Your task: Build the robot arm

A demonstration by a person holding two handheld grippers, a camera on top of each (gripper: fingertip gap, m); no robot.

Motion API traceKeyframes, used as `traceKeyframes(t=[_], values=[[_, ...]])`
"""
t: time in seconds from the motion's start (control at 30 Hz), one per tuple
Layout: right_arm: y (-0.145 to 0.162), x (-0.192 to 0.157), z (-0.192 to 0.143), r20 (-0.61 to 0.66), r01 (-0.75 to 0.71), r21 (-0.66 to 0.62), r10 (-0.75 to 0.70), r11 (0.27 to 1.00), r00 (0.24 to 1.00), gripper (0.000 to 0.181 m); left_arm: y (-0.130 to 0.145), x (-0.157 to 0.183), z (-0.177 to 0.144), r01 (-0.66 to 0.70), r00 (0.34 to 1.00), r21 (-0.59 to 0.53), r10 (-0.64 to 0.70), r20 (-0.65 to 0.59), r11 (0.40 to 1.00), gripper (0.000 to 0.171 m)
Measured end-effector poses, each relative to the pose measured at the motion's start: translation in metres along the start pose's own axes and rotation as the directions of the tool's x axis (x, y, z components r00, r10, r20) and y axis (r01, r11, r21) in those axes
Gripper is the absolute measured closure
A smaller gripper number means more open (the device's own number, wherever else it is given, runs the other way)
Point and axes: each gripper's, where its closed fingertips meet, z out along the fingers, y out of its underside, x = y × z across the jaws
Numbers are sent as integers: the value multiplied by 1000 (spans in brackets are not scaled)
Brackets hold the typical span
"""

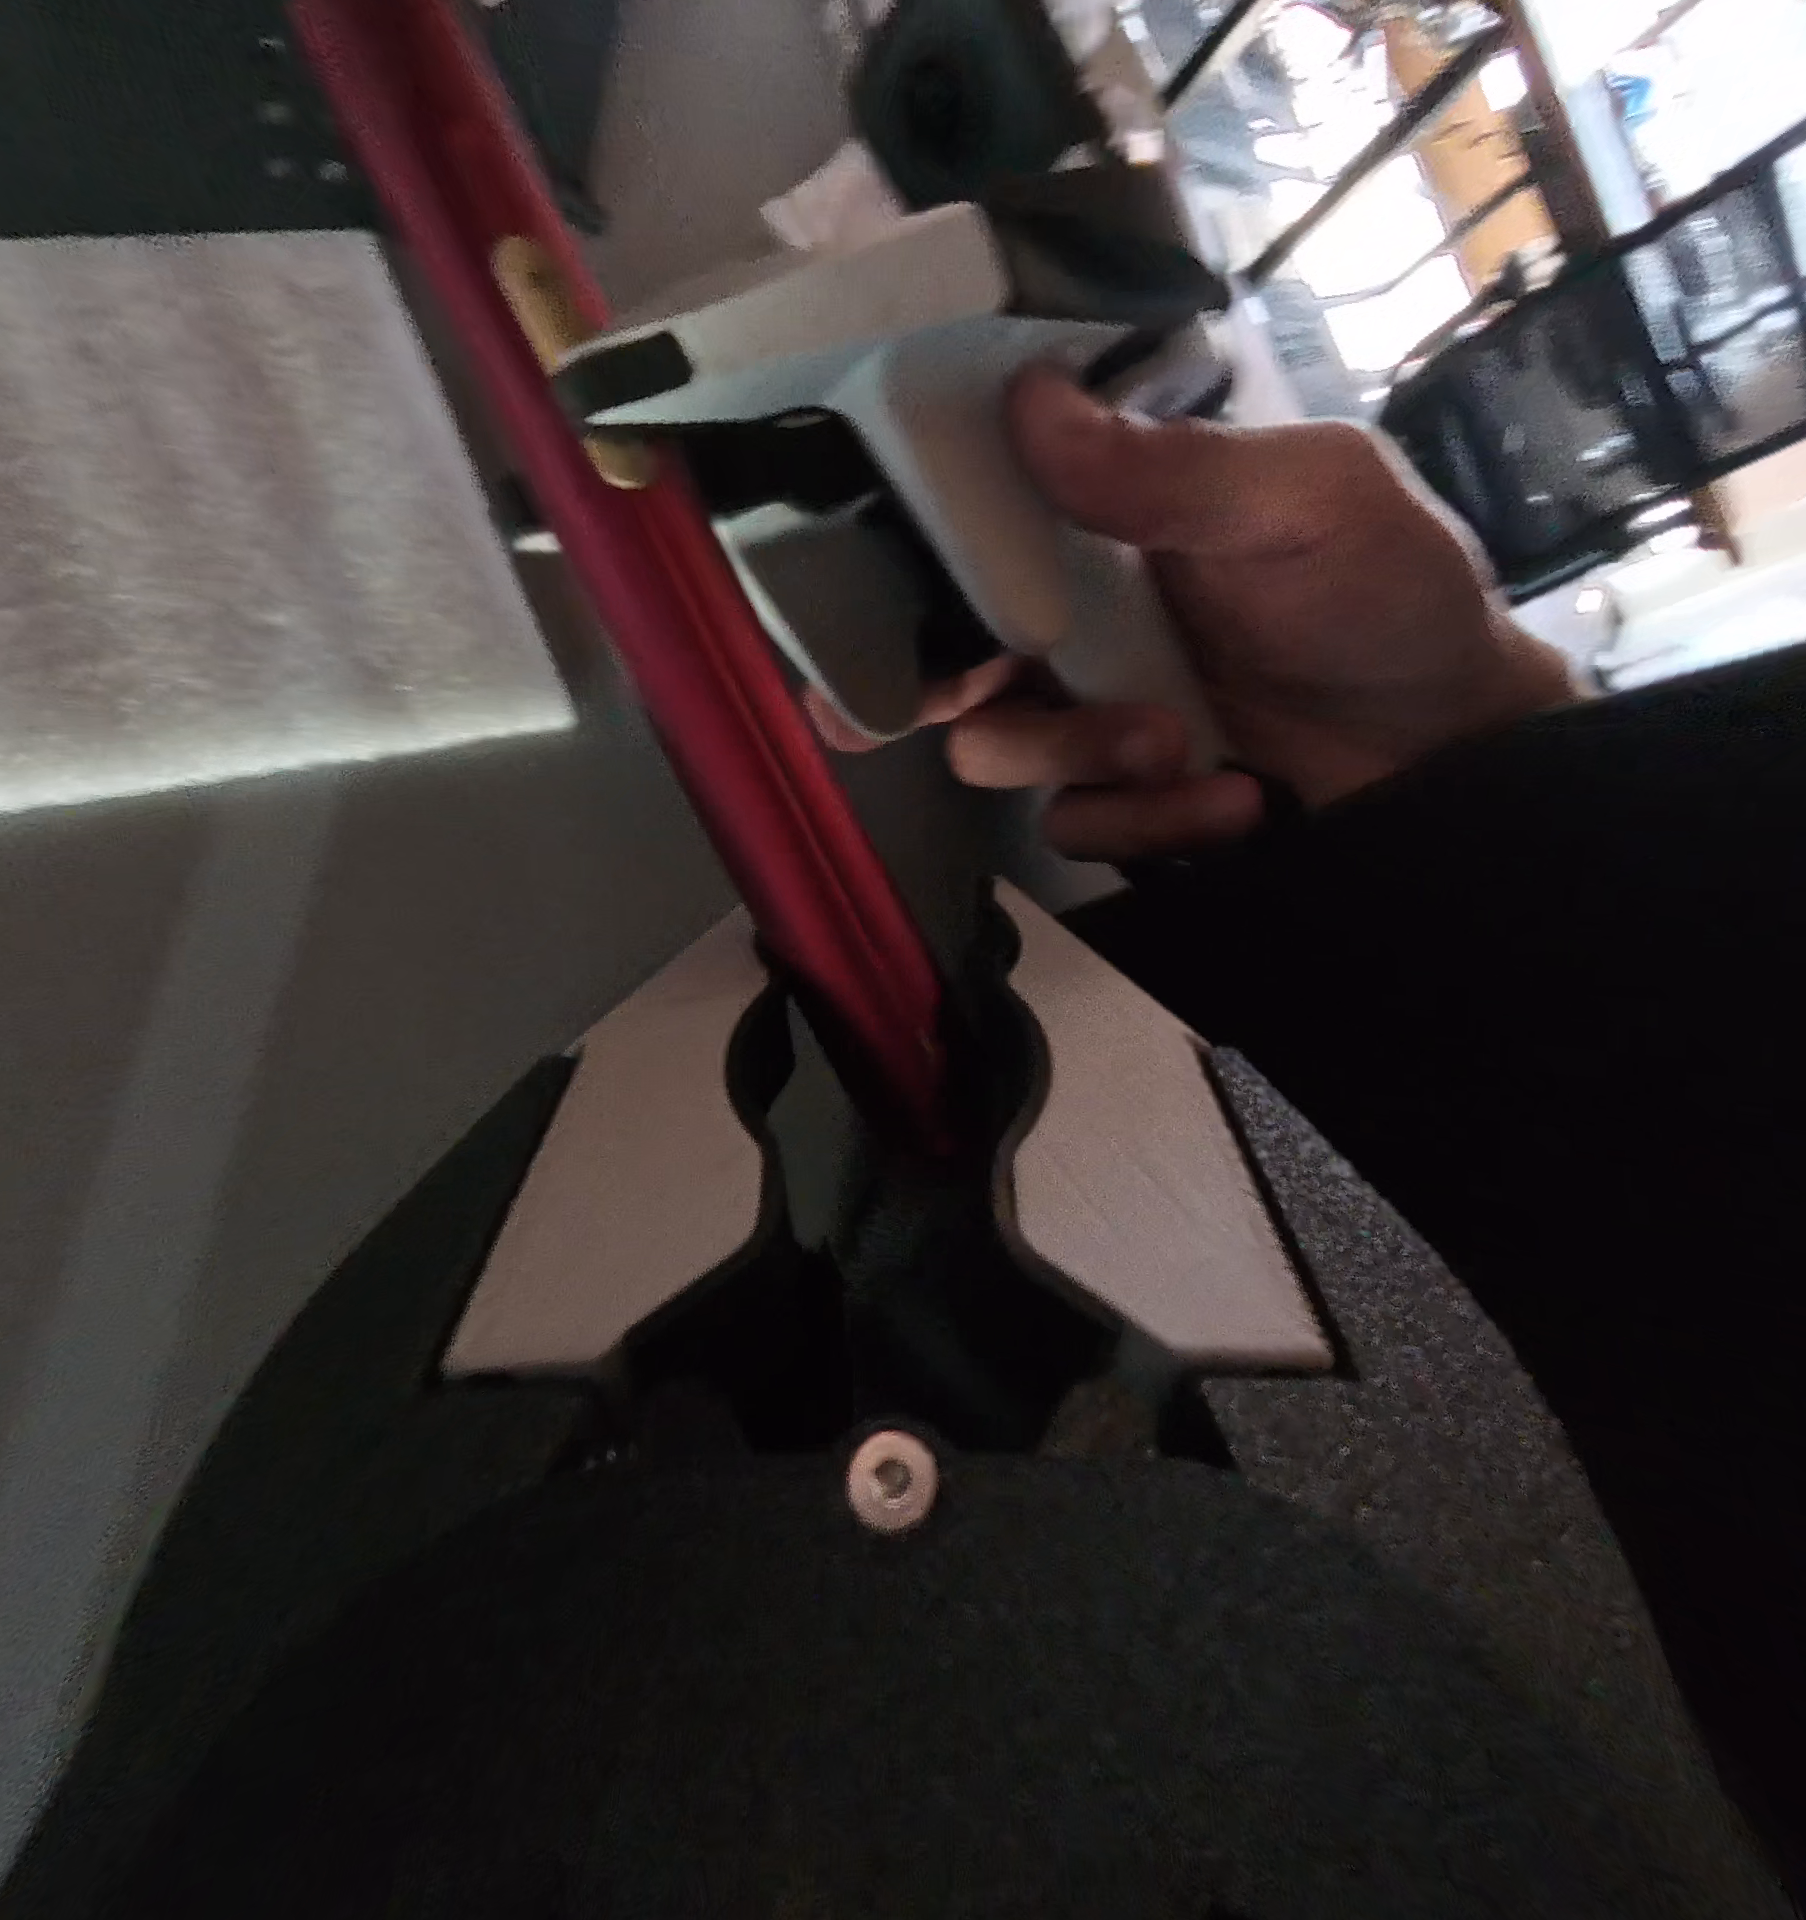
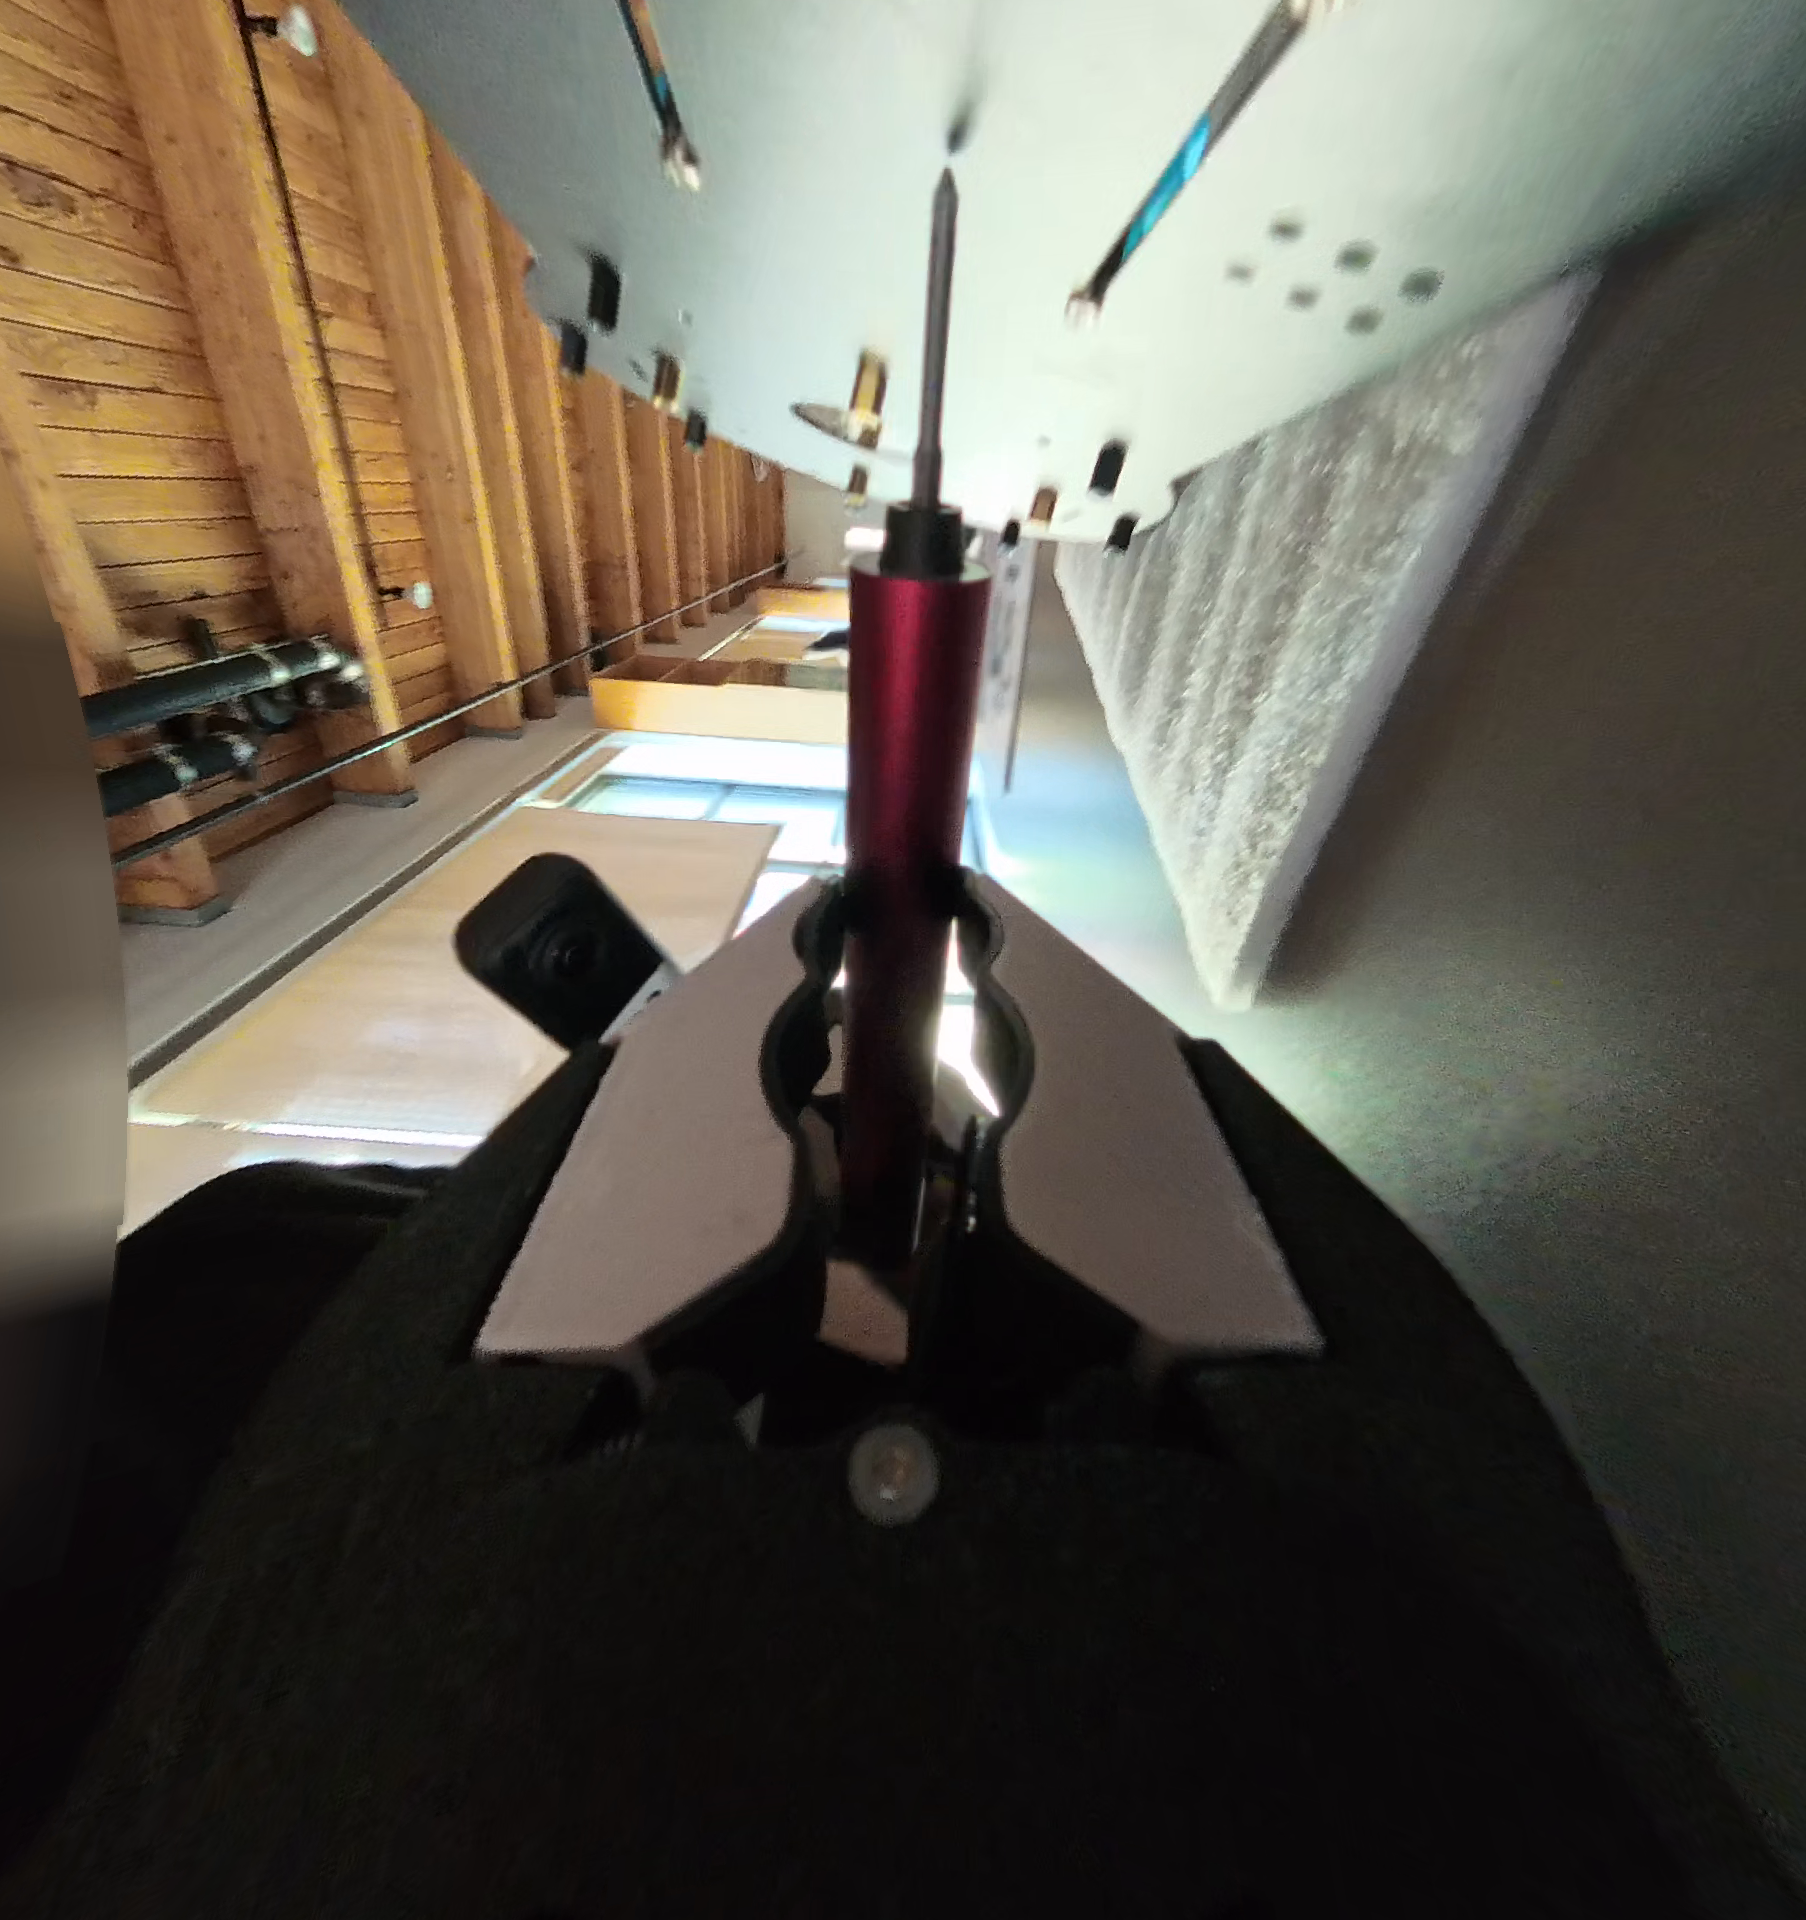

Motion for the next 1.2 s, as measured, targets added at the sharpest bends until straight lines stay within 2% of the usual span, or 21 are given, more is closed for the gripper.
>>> traceKeyframes(t=[0.17, 0.4, 0.53, 0.63, 0.73, 0.8, 0.87, 0.93, 0.97, 1.07, 1.2], values=[[5, 4, 5, 29, -65, -18, 66, 998, 997, 163, 2, 5, -3, 77, 996, 27, -75, -54, 997, 140], [14, 11, 3, -12, -68, -38, 68, 997, 998, 162, 17, 2, 5, 51, 999, -22, -50, 13, 998, 143], [16, 12, 5, -45, -4, -41, 2, 999, 999, 161, 21, -12, 7, 112, 990, -1, -111, 92, 994, 152], [19, 15, 4, -57, 9, -36, -11, 999, 998, 161, 22, -23, 5, 92, 981, 4, -91, 174, 996, 155], [24, 13, 7, -33, -4, -47, 3, 999, 999, 160, 21, -19, 8, 62, 981, 2, -61, 184, 998, 153], [25, 9, 4, -18, 16, -69, -18, 997, 1000, 162, 18, -8, 8, 41, 992, 19, -43, 118, 999, 148], [24, -9, 2, 89, 10, -85, -2, 996, 996, 163, 7, 19, 2, 84, 991, 81, -75, -110, 993, 143], [28, -29, 2, 202, 8, -102, 13, 995, 979, 163, -11, 39, -14, 253, 911, 145, -185, -368, 957, 144], [33, -32, 4, 211, 26, -116, -1, 993, 977, 163, -16, 38, -19, 323, 872, 152, -231, -432, 934, 148], [37, -27, 6, 163, 95, -120, -75, 988, 984, 162, -10, 30, -13, 333, 874, 127, -255, -414, 934, 154], [39, -20, 6, 126, 52, -93, -40, 994, 991, 162, -5, 30, -8, 364, 865, 81, -304, -400, 928, 156]])
